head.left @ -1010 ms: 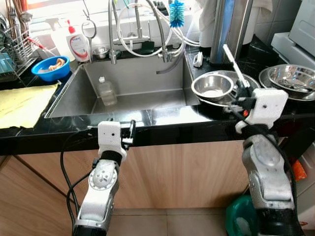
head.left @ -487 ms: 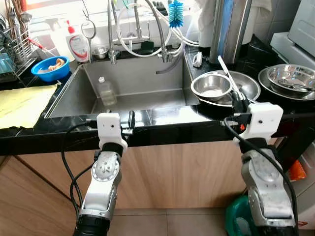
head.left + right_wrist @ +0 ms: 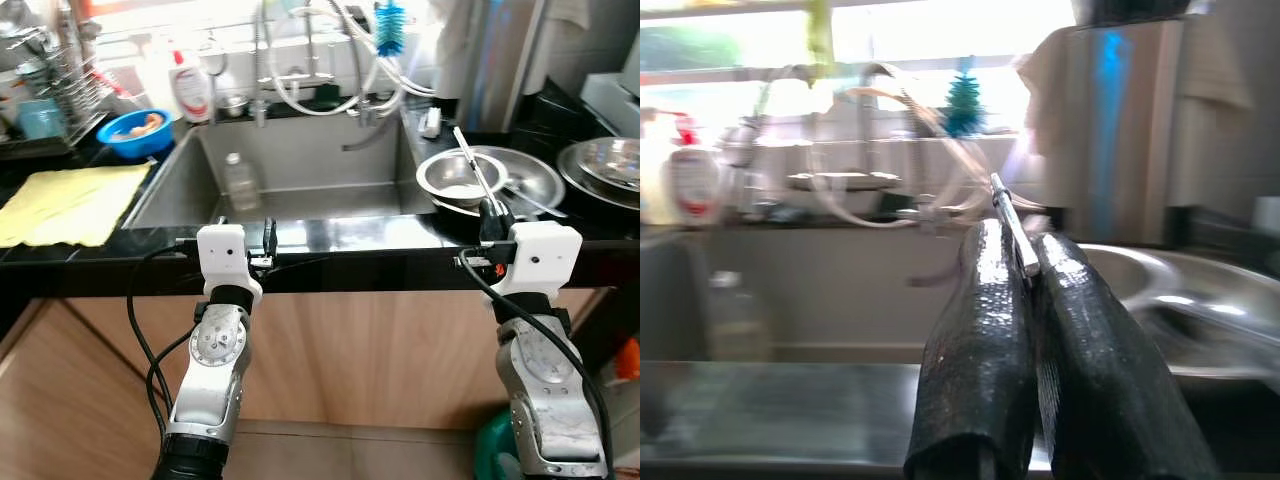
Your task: Kitchen organization
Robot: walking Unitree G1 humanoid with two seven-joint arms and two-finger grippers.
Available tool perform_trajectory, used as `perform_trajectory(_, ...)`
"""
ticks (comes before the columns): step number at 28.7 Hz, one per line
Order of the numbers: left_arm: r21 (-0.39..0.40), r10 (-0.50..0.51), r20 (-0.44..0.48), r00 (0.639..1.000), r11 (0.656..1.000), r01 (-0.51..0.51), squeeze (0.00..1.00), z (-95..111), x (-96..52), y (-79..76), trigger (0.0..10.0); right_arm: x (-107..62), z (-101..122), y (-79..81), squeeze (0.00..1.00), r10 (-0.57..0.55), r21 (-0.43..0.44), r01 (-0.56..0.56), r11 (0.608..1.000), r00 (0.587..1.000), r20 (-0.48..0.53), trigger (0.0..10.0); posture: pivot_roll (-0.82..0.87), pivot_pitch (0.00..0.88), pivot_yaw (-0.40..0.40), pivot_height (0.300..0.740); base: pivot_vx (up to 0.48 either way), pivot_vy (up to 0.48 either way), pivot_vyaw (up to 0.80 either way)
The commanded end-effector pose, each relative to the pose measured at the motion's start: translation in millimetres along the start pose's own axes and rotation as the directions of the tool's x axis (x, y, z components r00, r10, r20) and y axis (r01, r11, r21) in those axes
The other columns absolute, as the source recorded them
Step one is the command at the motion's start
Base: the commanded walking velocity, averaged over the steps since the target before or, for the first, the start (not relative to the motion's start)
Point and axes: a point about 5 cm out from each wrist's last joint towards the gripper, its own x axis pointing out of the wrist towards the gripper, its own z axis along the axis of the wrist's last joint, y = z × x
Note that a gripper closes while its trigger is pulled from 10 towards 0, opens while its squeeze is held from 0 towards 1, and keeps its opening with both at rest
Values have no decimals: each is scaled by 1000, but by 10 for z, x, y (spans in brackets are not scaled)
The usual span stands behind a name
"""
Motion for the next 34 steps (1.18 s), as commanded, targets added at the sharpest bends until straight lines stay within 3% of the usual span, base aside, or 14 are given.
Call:
perform_trajectory(1,6,15,5,1000,1000,-15,0,5,6,75,10000,42,93,46,0,13,11,-13,1000,999,35,10000,-203,0,116,740,0,458,0)
perform_trajectory(12,9,-5,21,1000,1000,5,0,42,94,28,10000,177,130,-16,0,-7,-2,7,1000,999,46,10000,-201,0,122,740,0,194,0)
perform_trajectory(20,32,15,22,1000,999,-15,0,84,128,136,10000,207,127,65,0,-10,30,9,1000,999,46,10000,-170,0,140,740,0,368,0)
perform_trajectory(24,68,-2,27,1000,998,1,0,101,101,161,10000,201,102,118,0,-16,49,14,999,999,37,10000,-157,0,156,740,0,0,0)
perform_trajectory(34,60,-39,33,999,997,37,0,154,106,93,10000,206,99,129,0,-16,50,14,999,999,39,10000,-154,0,164,740,0,0,0)
